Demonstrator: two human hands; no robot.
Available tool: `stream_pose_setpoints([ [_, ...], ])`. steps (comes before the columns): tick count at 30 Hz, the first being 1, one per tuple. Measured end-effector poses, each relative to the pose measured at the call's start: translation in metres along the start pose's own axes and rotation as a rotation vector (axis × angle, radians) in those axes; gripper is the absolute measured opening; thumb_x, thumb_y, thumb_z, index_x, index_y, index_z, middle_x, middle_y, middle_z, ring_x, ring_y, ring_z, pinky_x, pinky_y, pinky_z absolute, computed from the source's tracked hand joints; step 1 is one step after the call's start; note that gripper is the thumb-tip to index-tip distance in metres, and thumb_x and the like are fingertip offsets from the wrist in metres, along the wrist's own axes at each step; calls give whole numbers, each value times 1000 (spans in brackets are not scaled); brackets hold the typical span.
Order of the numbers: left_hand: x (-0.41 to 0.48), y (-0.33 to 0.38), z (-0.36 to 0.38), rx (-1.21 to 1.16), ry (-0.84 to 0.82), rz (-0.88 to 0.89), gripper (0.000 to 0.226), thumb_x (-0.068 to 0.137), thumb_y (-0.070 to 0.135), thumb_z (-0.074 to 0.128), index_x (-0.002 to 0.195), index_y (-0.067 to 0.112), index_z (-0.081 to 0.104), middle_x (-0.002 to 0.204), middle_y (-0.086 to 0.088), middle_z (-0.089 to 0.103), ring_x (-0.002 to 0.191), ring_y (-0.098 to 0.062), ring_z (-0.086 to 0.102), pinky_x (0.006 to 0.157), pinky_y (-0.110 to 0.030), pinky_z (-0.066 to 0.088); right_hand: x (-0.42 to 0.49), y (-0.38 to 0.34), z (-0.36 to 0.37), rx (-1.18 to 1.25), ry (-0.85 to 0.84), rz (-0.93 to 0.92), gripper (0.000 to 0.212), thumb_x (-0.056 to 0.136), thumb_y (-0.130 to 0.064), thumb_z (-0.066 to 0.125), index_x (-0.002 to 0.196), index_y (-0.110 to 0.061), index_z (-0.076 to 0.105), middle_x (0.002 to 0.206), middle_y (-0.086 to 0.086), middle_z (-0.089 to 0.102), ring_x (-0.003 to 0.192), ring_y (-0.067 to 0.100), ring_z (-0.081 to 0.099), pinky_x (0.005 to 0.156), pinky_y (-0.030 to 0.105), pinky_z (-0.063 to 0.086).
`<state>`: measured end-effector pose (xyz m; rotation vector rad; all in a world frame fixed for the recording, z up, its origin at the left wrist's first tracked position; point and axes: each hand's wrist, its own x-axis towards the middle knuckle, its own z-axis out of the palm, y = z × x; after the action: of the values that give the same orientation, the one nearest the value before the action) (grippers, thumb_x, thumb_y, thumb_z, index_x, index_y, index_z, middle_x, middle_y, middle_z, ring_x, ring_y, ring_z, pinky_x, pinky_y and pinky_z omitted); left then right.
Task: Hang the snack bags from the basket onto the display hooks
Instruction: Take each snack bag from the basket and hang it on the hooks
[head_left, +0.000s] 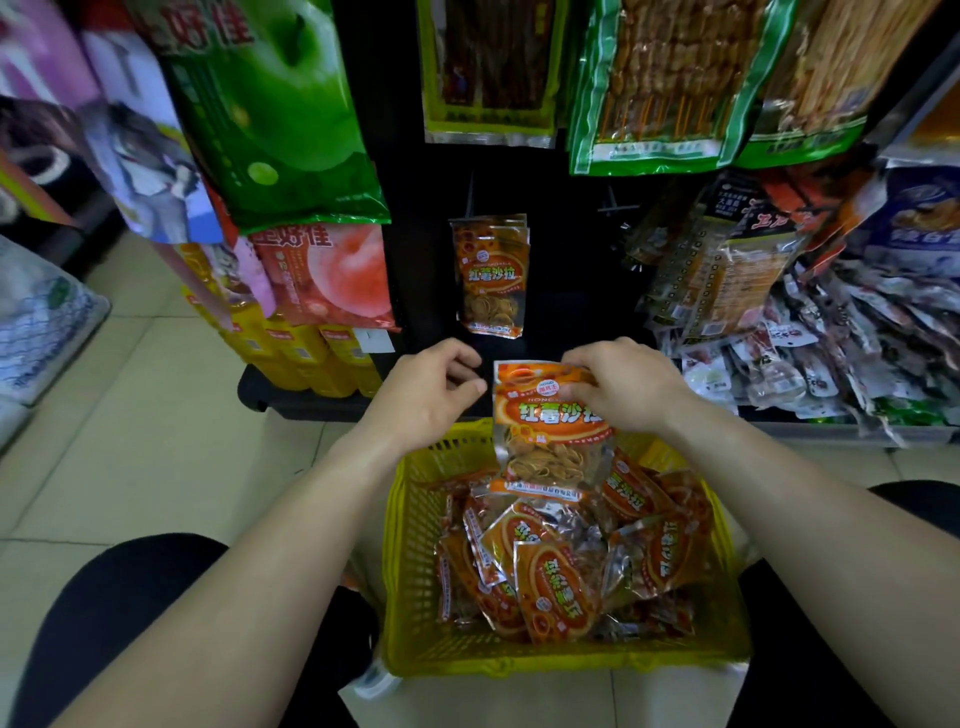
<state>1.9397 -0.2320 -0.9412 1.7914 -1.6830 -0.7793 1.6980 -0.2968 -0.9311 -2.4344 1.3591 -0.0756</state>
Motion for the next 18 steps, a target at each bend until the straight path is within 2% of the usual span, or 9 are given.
stream_pose_setpoints([
  [3,-9,-15,-1,37,1,-49,20,91,29,71,110,27,65,89,19,65,78,4,63,71,-14,50,7,1,-9,-22,32,32,11,93,-49,57,89,-39,57,84,-13,64,85,18,64,64,33,46],
  [6,-16,-26,4,71,-35,-94,22,92,29,69,114,24,66,92,18,65,82,1,63,72,-18,51,18,5,-18,-39,78,46,14,95,-50,56,99,-38,61,92,-7,67,89,23,65,68,39,54],
  [8,-17,-30,9,96,-70,-113,24,93,28,68,116,23,66,99,12,67,89,-7,65,79,-24,53,29,8,-22,-35,97,55,17,95,-48,56,104,-35,63,97,-2,69,91,26,66,72,43,56],
  [11,-12,-31,18,136,-127,-115,29,94,30,67,122,24,64,113,4,68,99,-13,65,89,-31,53,51,12,-22,-43,114,70,19,94,-48,58,107,-35,62,101,0,68,93,27,64,68,37,50],
  [14,8,-30,30,132,-159,-103,33,95,32,65,126,24,62,119,2,67,100,-14,63,88,-30,52,75,15,-15,-45,126,92,23,93,-48,59,112,-35,63,102,0,67,94,26,64,65,33,41],
  [18,49,-35,59,117,-181,-120,36,96,31,62,131,22,59,127,-1,64,100,-14,62,87,-28,50,109,25,5,-54,166,108,30,93,-46,59,120,-34,62,110,0,67,99,25,64,67,31,39],
])
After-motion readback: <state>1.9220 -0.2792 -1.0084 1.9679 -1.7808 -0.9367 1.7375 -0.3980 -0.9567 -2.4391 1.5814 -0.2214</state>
